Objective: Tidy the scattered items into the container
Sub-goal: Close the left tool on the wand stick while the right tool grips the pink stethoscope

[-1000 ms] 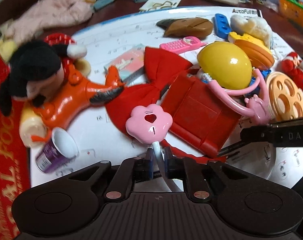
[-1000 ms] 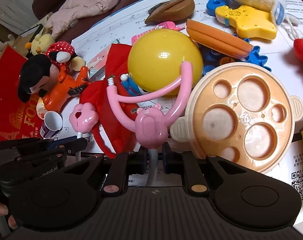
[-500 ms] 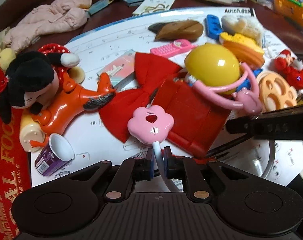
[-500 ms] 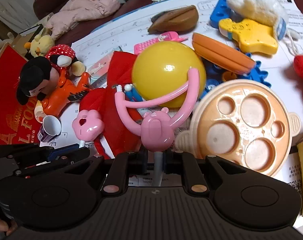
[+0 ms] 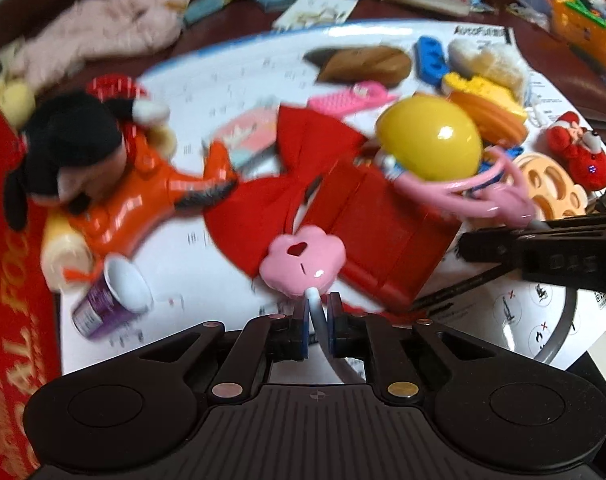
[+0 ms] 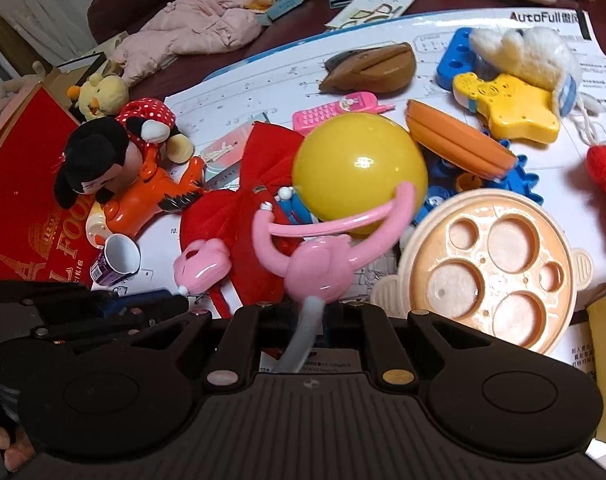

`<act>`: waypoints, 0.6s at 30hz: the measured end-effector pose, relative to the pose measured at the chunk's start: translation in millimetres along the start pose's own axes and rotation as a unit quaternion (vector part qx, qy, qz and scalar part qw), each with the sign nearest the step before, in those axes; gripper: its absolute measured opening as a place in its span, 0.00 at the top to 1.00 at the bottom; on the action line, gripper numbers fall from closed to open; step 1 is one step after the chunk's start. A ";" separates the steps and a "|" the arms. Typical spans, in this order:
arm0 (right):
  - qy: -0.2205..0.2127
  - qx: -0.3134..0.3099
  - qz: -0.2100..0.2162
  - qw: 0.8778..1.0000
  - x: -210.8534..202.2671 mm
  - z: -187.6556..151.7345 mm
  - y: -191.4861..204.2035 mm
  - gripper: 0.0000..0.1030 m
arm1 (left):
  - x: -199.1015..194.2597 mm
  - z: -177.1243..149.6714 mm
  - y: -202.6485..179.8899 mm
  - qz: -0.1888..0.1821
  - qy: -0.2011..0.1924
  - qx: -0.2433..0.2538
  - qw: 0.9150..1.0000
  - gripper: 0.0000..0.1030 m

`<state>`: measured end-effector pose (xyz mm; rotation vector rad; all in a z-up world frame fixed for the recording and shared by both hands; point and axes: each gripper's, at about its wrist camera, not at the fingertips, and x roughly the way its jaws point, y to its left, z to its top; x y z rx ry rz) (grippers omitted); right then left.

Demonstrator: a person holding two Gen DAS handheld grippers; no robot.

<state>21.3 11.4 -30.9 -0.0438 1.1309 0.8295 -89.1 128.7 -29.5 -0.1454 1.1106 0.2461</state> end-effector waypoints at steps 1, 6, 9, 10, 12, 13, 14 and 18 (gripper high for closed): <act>0.004 0.003 0.000 1.000 0.7 -0.7 -2.0 0.87 | 3.5 -1.1 3.2 -0.007 0.008 -0.007 1.000 0.97; 0.012 0.008 0.002 1.000 3.0 -4.5 -4.5 0.87 | 19.9 -5.7 14.1 -0.044 0.046 -0.041 0.997 0.94; 0.020 0.021 0.023 0.999 4.3 -3.2 -4.3 0.87 | 28.1 -8.2 16.5 -0.063 0.068 -0.056 0.994 0.72; 0.021 0.024 0.030 0.999 4.3 -2.5 -3.7 0.87 | 29.9 -9.7 15.9 -0.061 0.071 -0.056 0.994 0.69; 0.024 0.030 0.041 0.998 4.3 -2.1 -3.4 0.87 | 32.9 -12.2 14.7 -0.046 0.074 -0.055 0.995 0.63; 0.026 0.033 0.044 0.998 4.6 -2.1 -3.8 0.87 | 33.0 -13.2 14.1 -0.044 0.071 -0.054 0.995 0.62; 0.028 0.033 0.046 0.998 5.4 -2.3 -3.8 0.87 | 32.7 -13.2 13.0 -0.042 0.072 -0.052 0.995 0.62; 0.028 0.017 0.031 0.999 7.0 -5.0 -3.1 0.84 | 33.2 -10.2 -3.6 0.009 0.062 -0.012 0.998 0.89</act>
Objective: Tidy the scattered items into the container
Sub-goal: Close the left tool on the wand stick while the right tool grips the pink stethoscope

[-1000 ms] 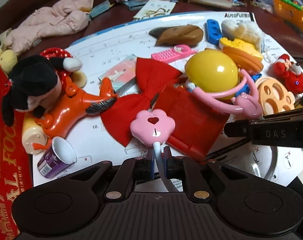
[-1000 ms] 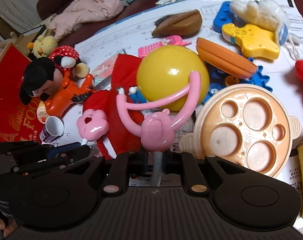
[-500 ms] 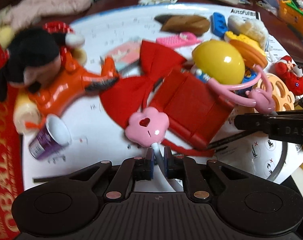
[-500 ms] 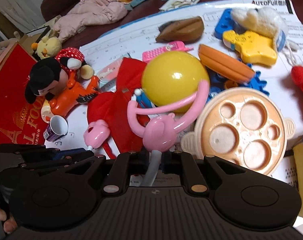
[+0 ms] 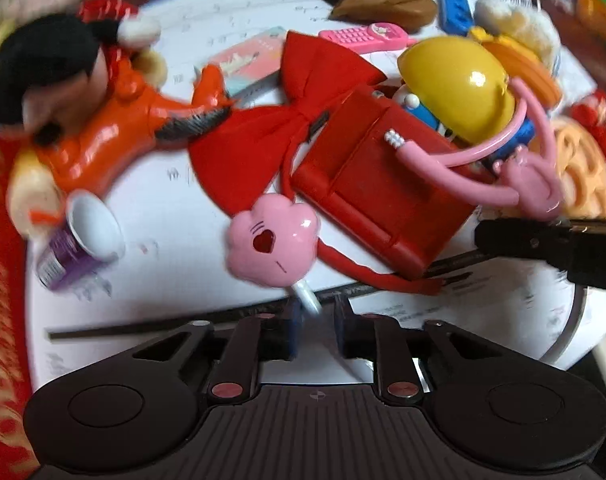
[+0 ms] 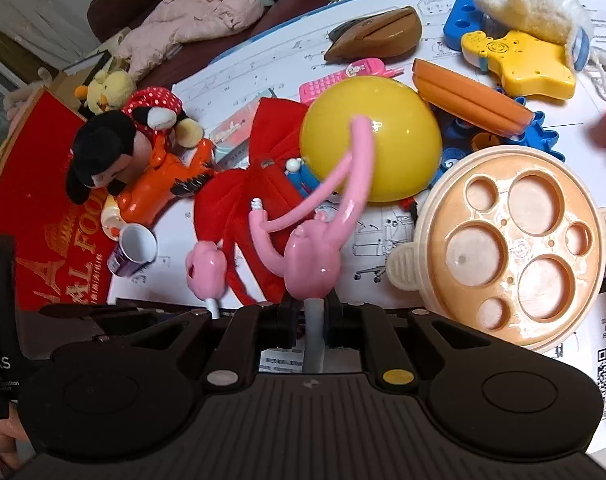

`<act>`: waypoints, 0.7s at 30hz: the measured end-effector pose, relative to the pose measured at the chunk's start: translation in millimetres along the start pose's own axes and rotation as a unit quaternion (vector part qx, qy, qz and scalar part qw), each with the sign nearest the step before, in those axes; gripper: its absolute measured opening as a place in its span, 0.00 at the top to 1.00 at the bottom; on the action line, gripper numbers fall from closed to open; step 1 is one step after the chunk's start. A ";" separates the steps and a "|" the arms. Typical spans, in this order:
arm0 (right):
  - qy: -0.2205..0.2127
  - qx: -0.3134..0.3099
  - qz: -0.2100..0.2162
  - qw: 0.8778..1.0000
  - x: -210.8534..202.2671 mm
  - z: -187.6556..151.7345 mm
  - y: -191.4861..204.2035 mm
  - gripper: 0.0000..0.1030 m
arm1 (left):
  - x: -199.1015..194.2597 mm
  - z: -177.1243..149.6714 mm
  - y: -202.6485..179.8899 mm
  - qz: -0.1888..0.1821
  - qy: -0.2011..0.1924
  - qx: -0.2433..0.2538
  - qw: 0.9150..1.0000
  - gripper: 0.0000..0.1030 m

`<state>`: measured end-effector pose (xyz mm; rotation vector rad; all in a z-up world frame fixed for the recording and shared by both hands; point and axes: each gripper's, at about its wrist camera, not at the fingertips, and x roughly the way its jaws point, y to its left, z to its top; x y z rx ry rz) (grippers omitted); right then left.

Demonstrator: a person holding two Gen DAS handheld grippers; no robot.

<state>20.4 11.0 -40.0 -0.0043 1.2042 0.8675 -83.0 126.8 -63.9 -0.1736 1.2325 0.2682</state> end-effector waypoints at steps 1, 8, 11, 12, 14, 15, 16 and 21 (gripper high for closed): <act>-0.002 -0.005 -0.005 1.000 -0.9 -1.4 -0.6 0.84 | 0.0 0.1 -4.4 0.012 -0.004 0.010 1.000 0.90; -0.009 -0.017 -0.004 1.000 -9.0 -15.1 -15.3 0.75 | -2.1 -2.2 5.9 0.024 -0.022 0.016 0.999 0.92; -0.009 -0.032 -0.003 0.999 -9.6 -20.3 -13.6 0.71 | -2.2 -2.2 11.6 0.029 -0.024 0.017 0.999 0.92; -0.009 -0.044 -0.010 0.999 -10.3 -21.3 -10.8 0.68 | -2.5 -2.5 12.5 0.028 -0.025 0.018 0.999 0.92; -0.011 -0.067 -0.023 0.997 -12.6 -23.3 -5.6 0.55 | -1.9 -2.5 13.1 0.028 -0.027 0.020 0.999 0.92; -0.015 -0.071 -0.022 0.997 -14.7 -24.0 -4.9 0.46 | -1.8 -3.0 12.8 0.028 -0.028 0.022 0.999 0.92; -0.017 -0.070 -0.019 0.997 -16.6 -24.2 -5.1 0.43 | -1.9 -3.4 12.5 0.028 -0.029 0.024 0.999 0.92; 0.003 -0.076 -0.020 0.997 -15.8 -23.3 -5.3 0.55 | -2.3 -4.8 12.8 0.027 -0.032 0.026 0.999 0.92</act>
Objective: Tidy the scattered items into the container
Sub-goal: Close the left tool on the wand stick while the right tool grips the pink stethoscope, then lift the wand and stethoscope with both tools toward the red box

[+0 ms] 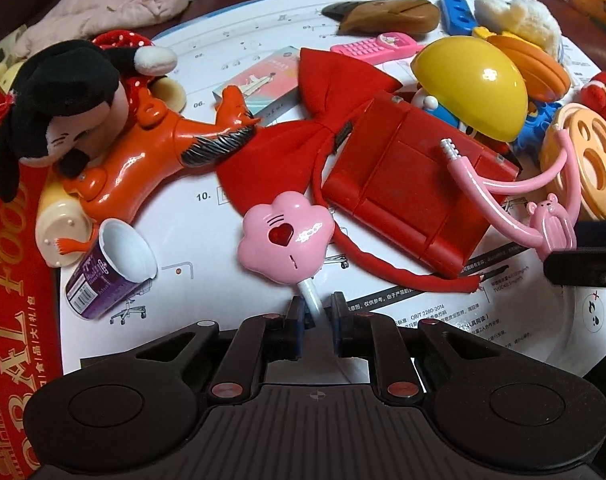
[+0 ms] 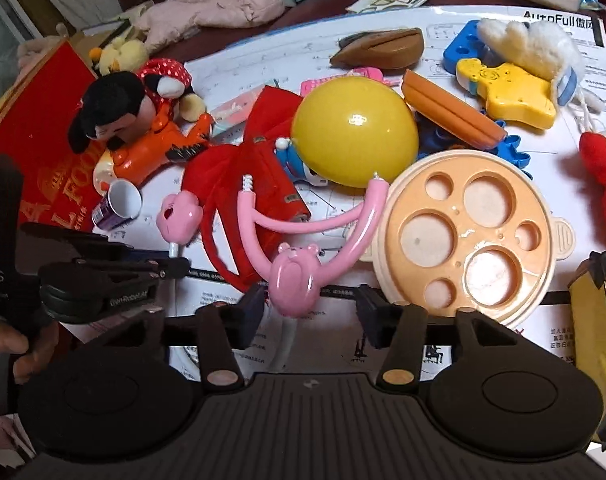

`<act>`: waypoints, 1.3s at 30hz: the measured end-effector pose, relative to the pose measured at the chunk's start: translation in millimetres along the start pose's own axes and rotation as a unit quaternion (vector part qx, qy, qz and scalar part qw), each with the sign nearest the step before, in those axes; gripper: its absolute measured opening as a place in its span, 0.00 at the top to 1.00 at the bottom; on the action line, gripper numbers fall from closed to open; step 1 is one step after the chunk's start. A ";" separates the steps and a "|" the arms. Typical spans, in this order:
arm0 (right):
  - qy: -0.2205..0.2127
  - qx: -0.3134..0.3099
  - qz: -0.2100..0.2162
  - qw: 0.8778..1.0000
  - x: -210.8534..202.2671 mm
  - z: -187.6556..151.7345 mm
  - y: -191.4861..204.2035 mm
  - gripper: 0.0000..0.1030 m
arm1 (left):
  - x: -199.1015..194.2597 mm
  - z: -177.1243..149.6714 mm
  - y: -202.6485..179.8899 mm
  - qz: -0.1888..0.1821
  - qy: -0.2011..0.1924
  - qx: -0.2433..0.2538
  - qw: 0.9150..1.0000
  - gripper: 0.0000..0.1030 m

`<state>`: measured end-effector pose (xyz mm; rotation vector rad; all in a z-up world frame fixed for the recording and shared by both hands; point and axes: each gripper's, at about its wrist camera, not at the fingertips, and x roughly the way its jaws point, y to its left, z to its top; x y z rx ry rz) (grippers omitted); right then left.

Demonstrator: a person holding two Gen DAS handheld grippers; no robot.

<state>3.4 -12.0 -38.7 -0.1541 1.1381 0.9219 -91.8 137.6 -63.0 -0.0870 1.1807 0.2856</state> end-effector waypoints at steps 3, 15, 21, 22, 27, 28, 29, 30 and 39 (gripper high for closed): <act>0.014 0.006 0.001 1.000 5.8 -3.5 2.9 0.65 | 0.0 0.1 0.0 0.000 0.000 0.001 1.000 0.92; -0.005 -0.009 -0.031 0.999 0.6 -0.6 11.0 0.90 | -22.2 -1.2 -1.8 -0.046 -0.019 -0.019 0.999 0.97; -0.020 -0.026 -0.021 0.999 -5.7 3.9 22.5 0.90 | -38.2 1.6 7.6 -0.042 -0.034 -0.031 0.998 0.97; -0.024 -0.029 -0.020 0.999 -7.5 5.7 24.5 0.90 | -40.6 2.1 8.8 -0.041 -0.037 -0.032 0.998 0.97; -0.040 -0.034 -0.010 0.999 -16.3 14.7 29.8 0.90 | -56.5 4.9 16.1 -0.039 -0.054 -0.042 0.997 0.97; -0.043 -0.035 -0.009 0.998 -17.7 15.7 30.8 0.90 | -60.0 5.6 16.9 -0.038 -0.059 -0.042 0.997 0.97; -0.047 -0.036 -0.008 0.998 -19.9 16.6 31.9 0.90 | -63.5 6.6 18.1 -0.038 -0.063 -0.043 0.996 0.97; -0.050 -0.036 -0.007 0.998 -22.0 17.5 32.9 0.90 | -67.5 7.5 19.0 -0.039 -0.068 -0.045 0.996 0.97; -0.081 -0.052 0.005 0.995 -47.3 28.4 48.0 0.90 | -112.4 7.6 26.6 -0.032 -0.118 -0.056 0.991 0.97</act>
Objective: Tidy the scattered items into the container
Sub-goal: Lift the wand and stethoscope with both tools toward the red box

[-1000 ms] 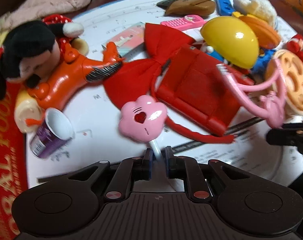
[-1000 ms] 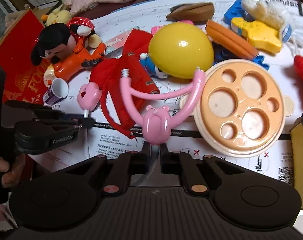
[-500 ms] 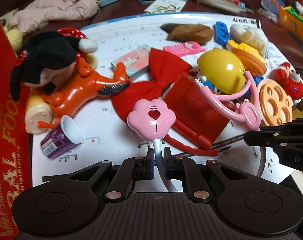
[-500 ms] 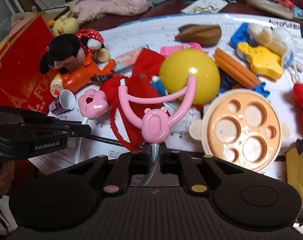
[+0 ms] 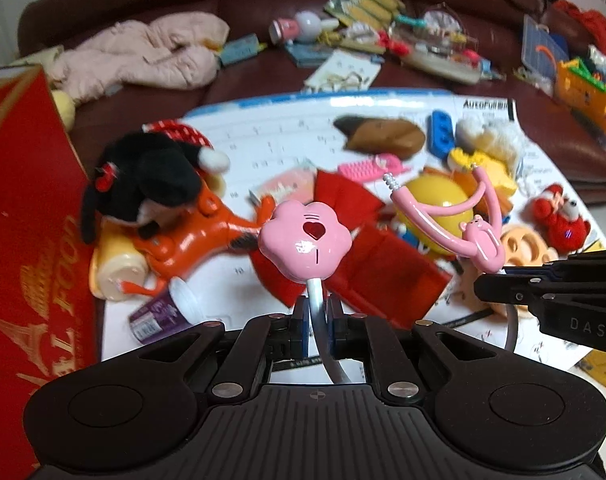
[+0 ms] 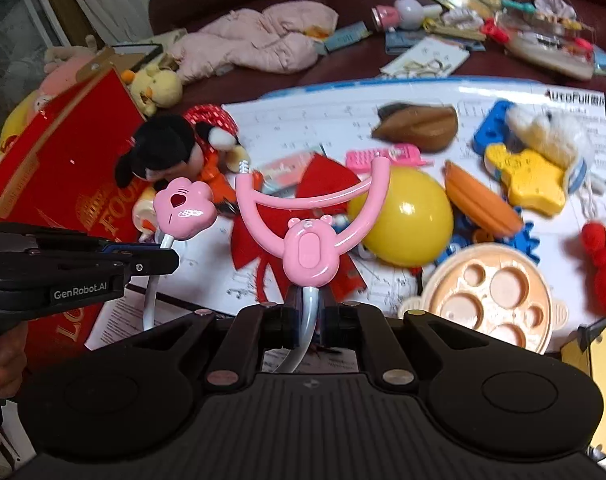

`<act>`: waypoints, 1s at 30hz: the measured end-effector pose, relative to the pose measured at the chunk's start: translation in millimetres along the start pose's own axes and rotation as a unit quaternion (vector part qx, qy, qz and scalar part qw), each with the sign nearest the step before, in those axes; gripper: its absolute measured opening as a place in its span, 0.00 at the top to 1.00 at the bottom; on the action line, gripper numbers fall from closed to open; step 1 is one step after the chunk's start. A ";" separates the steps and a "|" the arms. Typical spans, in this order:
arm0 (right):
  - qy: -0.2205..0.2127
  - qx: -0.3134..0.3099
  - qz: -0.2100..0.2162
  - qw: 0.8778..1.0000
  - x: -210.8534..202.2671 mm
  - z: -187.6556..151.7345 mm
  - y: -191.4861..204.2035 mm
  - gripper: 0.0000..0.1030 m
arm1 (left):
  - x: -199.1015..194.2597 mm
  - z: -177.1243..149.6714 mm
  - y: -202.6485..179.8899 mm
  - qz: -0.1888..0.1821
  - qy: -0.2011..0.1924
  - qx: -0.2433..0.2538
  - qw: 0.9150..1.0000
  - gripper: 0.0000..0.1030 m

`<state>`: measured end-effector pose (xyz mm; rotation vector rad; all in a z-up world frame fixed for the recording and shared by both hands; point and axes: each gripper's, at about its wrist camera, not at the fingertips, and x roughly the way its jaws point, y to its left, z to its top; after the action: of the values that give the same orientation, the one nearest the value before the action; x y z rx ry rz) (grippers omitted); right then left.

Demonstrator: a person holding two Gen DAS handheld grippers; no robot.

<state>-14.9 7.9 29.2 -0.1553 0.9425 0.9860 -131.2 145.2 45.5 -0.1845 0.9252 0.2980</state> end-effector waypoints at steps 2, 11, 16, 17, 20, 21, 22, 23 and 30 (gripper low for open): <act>-0.010 -0.008 0.005 1.000 -6.9 7.3 6.1 0.90 | -12.3 3.1 3.1 0.004 -0.014 -0.001 1.000 0.97; -0.067 -0.074 0.059 0.993 -38.8 58.9 66.7 0.90 | -91.7 17.5 35.1 0.054 -0.094 -0.020 0.994 0.97; -0.098 -0.135 0.109 0.980 -50.9 87.1 127.1 0.91 | -151.4 14.3 68.7 0.107 -0.144 -0.035 0.983 0.97; -0.101 -0.149 0.121 0.976 -51.9 91.7 142.8 0.91 | -162.4 11.8 76.0 0.119 -0.151 -0.038 0.981 0.97; -0.108 -0.194 0.159 0.962 -52.1 99.1 190.3 0.91 | -197.1 -1.5 101.4 0.166 -0.166 -0.052 0.971 0.97; -0.108 -0.209 0.171 0.957 -50.8 100.2 207.1 0.91 | -208.3 -7.4 112.1 0.184 -0.169 -0.059 0.967 0.97; -0.107 -0.222 0.182 0.952 -49.9 99.6 222.5 0.91 | -217.5 -13.5 121.3 0.199 -0.169 -0.066 0.963 0.97; -0.103 -0.235 0.195 0.947 -46.9 98.7 239.0 0.91 | -226.1 -20.1 131.0 0.213 -0.168 -0.075 0.959 0.97; -0.052 -0.292 0.243 0.924 -12.9 83.4 324.2 0.91 | -259.5 -68.3 182.7 0.267 -0.154 -0.150 0.939 0.96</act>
<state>-215.4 228.4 182.2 -0.3757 0.5687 1.7098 -389.8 253.3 209.3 -0.1575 0.5980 0.9499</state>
